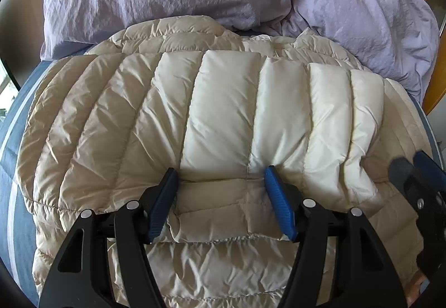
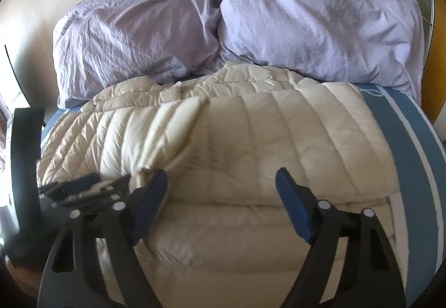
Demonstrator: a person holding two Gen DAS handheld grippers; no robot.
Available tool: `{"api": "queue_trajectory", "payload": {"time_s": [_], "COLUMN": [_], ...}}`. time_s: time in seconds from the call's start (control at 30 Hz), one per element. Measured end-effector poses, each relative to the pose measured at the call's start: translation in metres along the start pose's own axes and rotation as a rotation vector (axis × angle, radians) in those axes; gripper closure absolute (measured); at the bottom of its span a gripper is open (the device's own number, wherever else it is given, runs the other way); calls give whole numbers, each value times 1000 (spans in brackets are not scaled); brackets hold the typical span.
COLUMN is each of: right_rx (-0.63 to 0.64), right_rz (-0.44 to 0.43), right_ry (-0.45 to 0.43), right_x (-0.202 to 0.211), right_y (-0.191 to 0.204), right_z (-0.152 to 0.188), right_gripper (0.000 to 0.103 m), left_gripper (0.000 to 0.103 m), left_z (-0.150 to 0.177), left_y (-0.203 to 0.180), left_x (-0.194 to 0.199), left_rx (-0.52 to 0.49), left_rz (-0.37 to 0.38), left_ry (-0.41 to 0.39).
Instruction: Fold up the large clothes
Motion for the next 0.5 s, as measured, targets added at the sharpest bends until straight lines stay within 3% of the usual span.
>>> {"api": "queue_trajectory", "payload": {"time_s": [0.27, 0.5], "right_rx": [-1, -37], "right_rz": [14, 73], "right_ry": [3, 30], "right_x": [-17, -38], "right_y": [22, 8], "right_z": [-6, -9], "right_gripper": [26, 26], "left_gripper": [38, 37], "left_z": [1, 1], "left_y": [0, 2], "left_x": [-1, 0], "left_rx": [-2, 6], "left_rz": [12, 26], "left_ry": [-19, -28]}}
Point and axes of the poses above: each gripper's, at about its wrist camera, not at the fingertips, and x roughly against the way its jaws point, y to its left, z to its underside, the point moved 3 cm from there along -x, roughly the way its jaws point, and after that the axes turned 14 degrees about -x, right-handed, at the moved point
